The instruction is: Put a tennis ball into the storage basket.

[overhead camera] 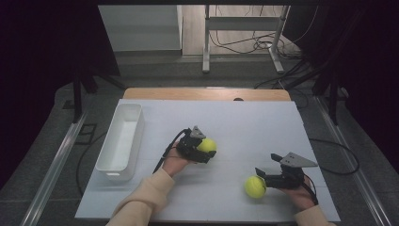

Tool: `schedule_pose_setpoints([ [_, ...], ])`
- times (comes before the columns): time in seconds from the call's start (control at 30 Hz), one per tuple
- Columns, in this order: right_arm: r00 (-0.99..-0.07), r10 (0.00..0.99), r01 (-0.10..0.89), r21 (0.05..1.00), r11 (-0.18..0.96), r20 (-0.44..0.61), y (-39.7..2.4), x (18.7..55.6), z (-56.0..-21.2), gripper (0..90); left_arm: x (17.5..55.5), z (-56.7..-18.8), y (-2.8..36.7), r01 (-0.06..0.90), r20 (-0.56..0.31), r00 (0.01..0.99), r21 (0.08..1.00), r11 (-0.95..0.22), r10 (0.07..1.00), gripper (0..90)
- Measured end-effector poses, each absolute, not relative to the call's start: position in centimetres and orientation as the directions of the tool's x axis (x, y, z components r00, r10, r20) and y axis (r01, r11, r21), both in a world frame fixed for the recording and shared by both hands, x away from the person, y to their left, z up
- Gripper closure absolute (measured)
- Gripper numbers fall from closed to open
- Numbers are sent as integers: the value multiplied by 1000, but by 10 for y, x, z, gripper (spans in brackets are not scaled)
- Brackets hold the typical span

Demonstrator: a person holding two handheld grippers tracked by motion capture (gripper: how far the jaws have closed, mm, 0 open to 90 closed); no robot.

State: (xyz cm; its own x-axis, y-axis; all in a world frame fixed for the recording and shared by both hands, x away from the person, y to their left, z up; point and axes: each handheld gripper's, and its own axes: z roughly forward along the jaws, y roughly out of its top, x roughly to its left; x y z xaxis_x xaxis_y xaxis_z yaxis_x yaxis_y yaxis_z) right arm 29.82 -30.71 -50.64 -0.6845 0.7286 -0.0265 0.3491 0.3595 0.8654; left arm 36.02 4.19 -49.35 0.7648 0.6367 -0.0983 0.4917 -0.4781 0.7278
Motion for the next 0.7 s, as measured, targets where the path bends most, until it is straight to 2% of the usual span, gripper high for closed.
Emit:
schedule_pose_setpoints([
  [0.7, -684, 729, 349, 864, 364, -31, -307, 298, -506, 146, 354, -479, 51, 467, -90, 764, 761, -451, 639, 256],
])
